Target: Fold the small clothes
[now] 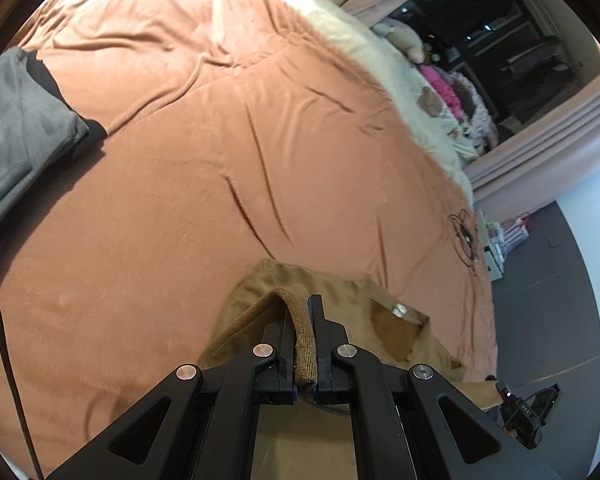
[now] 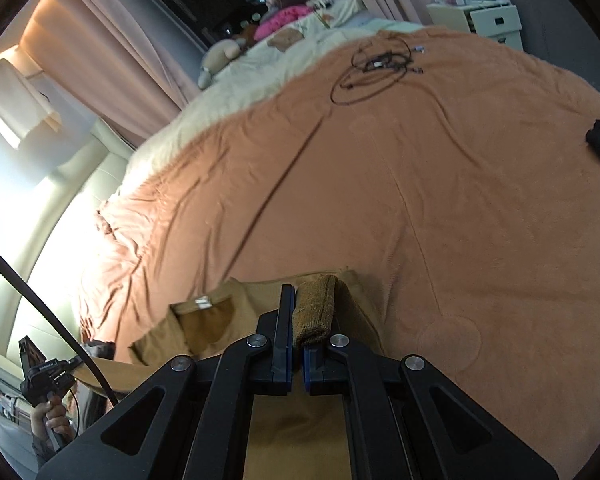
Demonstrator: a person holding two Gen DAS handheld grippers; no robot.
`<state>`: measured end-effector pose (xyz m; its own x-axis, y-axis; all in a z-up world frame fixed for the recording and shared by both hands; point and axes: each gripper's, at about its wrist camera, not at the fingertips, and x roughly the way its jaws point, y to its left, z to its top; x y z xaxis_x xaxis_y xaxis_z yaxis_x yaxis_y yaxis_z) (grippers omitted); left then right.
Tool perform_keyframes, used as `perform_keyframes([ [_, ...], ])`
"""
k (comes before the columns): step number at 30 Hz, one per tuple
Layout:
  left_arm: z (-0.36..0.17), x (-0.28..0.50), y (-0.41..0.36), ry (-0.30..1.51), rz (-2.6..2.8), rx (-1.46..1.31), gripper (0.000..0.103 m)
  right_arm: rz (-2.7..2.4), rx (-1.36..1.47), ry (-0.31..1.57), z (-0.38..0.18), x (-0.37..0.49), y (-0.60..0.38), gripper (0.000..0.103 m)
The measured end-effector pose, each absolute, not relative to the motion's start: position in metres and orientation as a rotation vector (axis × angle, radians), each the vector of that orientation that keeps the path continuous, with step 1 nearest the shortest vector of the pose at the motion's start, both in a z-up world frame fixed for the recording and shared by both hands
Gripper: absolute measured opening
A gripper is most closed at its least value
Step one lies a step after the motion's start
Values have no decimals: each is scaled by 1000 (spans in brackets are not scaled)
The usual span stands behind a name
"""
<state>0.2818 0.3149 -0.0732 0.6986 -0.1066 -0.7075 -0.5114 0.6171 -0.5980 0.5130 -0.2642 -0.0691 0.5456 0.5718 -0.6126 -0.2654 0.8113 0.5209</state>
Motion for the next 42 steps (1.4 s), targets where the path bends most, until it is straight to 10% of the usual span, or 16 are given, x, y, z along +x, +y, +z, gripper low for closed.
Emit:
perform_keyframes([
  [19, -120, 362, 332, 905, 375, -803, 10, 418, 345, 926, -101, 593, -213, 1],
  [21, -116, 361, 328, 907, 363, -767, 24, 434, 331, 931, -106, 593, -211, 8],
  [23, -109, 357, 325, 901, 376, -719, 56, 437, 292, 919, -101, 588, -212, 52],
  [25, -103, 353, 323, 893, 380, -675, 61, 431, 256, 895, -96, 580, -214, 75],
  [42, -152, 356, 269, 1226, 309, -272, 62, 407, -224, 1059, -105, 547, -162, 75],
])
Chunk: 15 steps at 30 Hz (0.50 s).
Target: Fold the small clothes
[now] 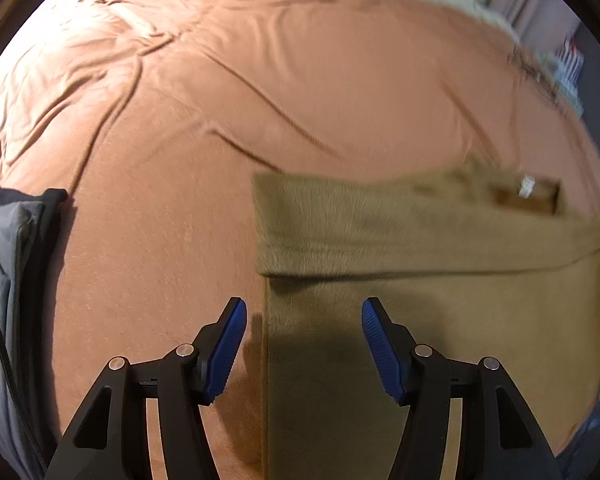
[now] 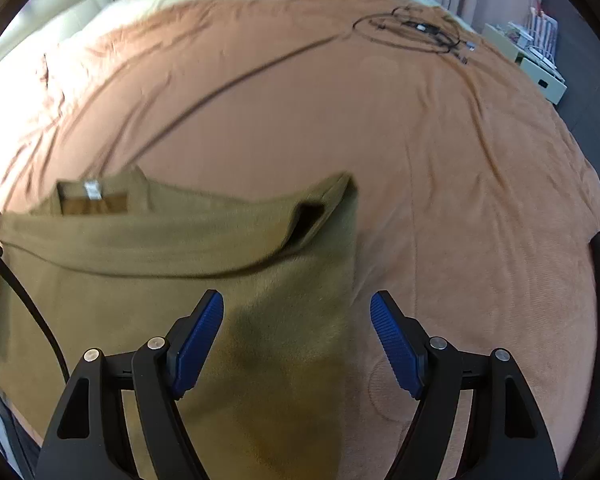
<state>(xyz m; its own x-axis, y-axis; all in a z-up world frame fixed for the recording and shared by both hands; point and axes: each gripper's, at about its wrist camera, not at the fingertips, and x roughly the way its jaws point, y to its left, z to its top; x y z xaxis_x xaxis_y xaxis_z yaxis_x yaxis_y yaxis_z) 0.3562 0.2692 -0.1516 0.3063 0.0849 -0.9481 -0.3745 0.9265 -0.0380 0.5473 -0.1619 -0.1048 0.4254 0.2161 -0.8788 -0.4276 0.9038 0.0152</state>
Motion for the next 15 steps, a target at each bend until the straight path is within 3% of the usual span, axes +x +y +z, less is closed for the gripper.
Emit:
perform_keyframes([
  [15, -169, 413, 291, 1212, 380, -247, 62, 299, -269, 1089, -140, 621, -123, 75],
])
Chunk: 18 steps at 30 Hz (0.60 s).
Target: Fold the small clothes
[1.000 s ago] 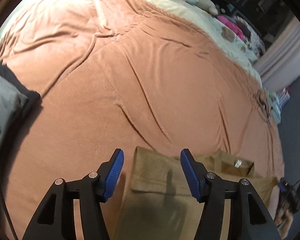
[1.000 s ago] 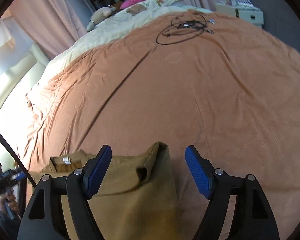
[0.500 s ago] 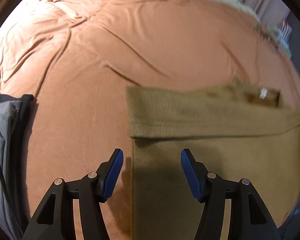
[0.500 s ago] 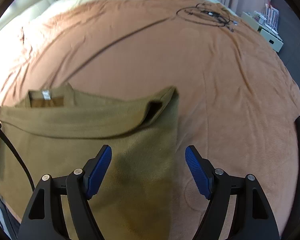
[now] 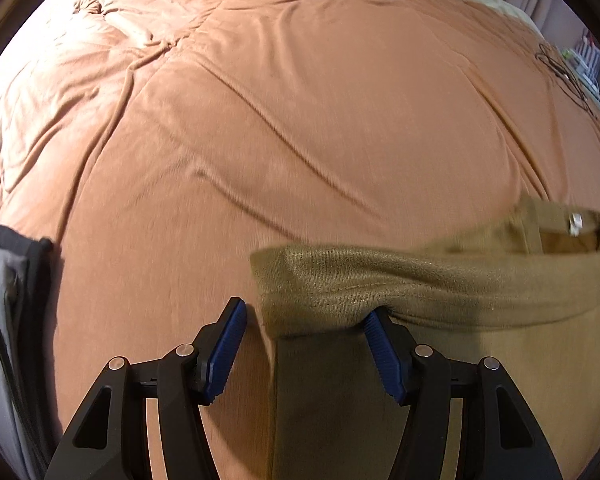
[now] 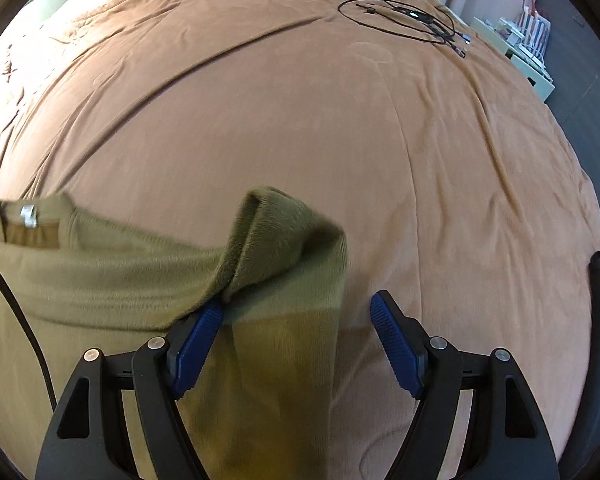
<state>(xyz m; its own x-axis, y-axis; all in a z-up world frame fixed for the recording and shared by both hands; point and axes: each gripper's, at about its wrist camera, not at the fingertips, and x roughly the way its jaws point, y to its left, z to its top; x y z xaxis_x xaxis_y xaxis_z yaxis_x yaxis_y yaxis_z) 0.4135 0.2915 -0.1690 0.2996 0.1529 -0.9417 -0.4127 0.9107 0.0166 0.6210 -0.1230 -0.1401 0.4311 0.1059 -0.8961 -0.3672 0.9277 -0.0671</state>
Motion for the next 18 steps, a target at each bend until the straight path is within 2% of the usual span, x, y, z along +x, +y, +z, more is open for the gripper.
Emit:
perform_keyframes([
  [8, -157, 434, 313, 1142, 468, -321, 64, 225, -219, 1046, -141, 658, -120, 75],
  [18, -132, 400, 314, 1093, 427, -405, 64, 264, -178, 1014, -125, 637, -132, 75],
])
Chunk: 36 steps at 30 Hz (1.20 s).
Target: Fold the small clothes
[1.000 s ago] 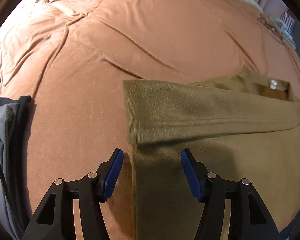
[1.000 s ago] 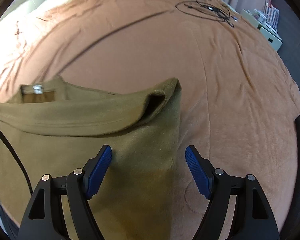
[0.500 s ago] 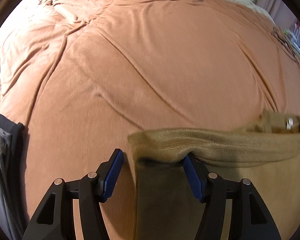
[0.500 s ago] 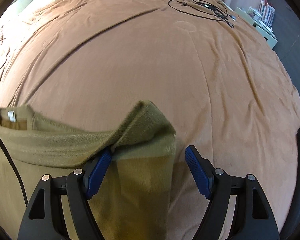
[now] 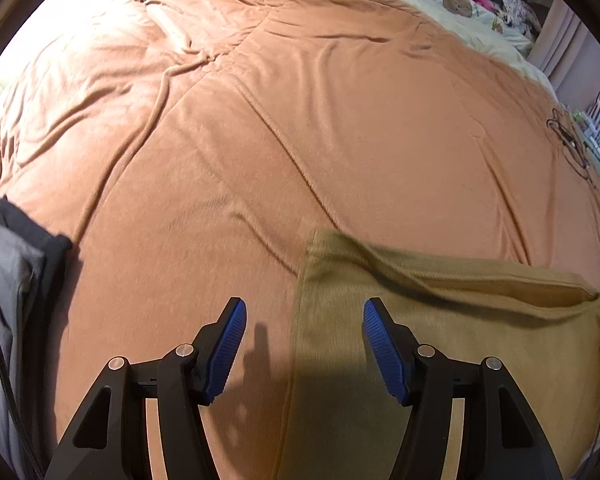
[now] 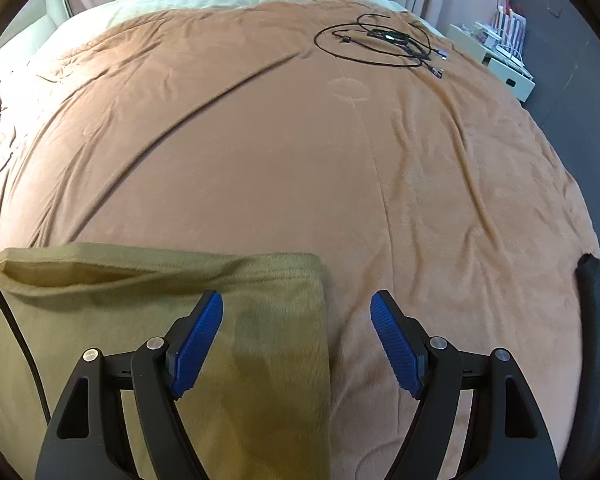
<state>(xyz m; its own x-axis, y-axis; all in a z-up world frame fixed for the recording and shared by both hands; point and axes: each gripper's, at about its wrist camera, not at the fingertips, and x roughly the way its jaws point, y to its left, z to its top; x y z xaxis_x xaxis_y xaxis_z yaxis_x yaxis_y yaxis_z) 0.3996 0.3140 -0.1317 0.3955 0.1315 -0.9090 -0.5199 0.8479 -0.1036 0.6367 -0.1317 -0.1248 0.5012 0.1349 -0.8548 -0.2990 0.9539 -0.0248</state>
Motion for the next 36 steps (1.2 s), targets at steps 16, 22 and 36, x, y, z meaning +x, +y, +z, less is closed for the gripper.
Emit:
perform_keyframes([
  [16, -133, 416, 247, 1149, 303, -350, 64, 432, -265, 1064, -124, 598, -57, 75],
  [22, -152, 458, 223, 1215, 287, -292, 64, 378, -279, 1079, -139, 619, -23, 74],
  [36, -151, 461, 237, 1115, 366, -370, 64, 331, -206, 1091, -145, 633, -27, 72],
])
